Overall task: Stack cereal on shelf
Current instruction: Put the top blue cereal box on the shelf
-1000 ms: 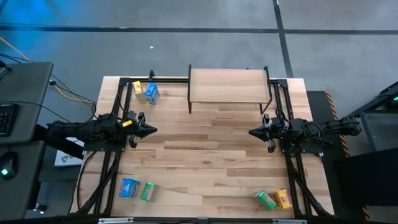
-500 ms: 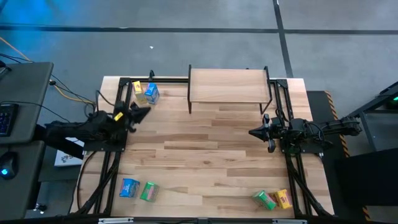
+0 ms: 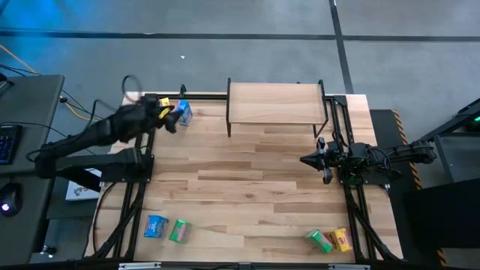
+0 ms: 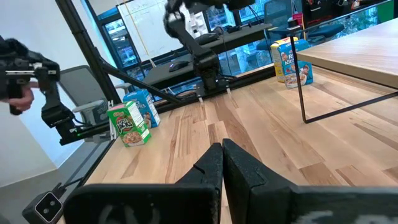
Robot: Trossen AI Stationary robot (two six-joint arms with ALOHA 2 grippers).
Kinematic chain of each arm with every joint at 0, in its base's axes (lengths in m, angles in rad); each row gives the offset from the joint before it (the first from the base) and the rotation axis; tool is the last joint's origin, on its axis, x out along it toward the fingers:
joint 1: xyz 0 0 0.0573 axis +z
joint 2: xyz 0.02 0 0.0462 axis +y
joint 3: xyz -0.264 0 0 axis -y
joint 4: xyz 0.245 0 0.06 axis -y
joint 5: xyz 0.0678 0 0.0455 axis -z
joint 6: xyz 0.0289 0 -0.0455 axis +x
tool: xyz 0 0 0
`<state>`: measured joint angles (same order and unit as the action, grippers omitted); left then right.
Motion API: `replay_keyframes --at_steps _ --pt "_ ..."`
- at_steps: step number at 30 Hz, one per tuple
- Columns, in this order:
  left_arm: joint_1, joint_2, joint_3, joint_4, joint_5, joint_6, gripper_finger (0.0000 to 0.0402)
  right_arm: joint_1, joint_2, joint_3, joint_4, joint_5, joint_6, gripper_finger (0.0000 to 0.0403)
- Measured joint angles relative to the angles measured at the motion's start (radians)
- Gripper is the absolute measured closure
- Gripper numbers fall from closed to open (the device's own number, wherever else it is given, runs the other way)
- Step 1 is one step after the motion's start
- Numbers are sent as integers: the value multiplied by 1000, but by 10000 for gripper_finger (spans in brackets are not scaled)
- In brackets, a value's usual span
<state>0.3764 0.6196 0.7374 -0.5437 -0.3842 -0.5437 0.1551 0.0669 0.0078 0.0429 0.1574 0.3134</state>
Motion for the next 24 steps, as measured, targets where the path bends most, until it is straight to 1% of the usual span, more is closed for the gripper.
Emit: replay_keyframes --at_steps 3,6,9,11,14,18,24 --pt "107 144 87 -81 78 75 127 0 0 0 0 0 0 402" --pt "208 273 155 -160 128 129 122 0 0 0 0 0 0 402" --pt "296 385 205 -241 179 127 121 0 0 0 0 0 0 402" --pt "342 446 231 -259 210 127 121 0 0 0 0 0 0 402" --pt "390 514 247 -267 227 133 121 0 0 0 0 0 0 402" --pt "434 576 255 -264 218 153 121 0 0 0 0 0 0 402" --pt "468 654 255 -267 218 157 121 0 0 0 0 0 0 402"
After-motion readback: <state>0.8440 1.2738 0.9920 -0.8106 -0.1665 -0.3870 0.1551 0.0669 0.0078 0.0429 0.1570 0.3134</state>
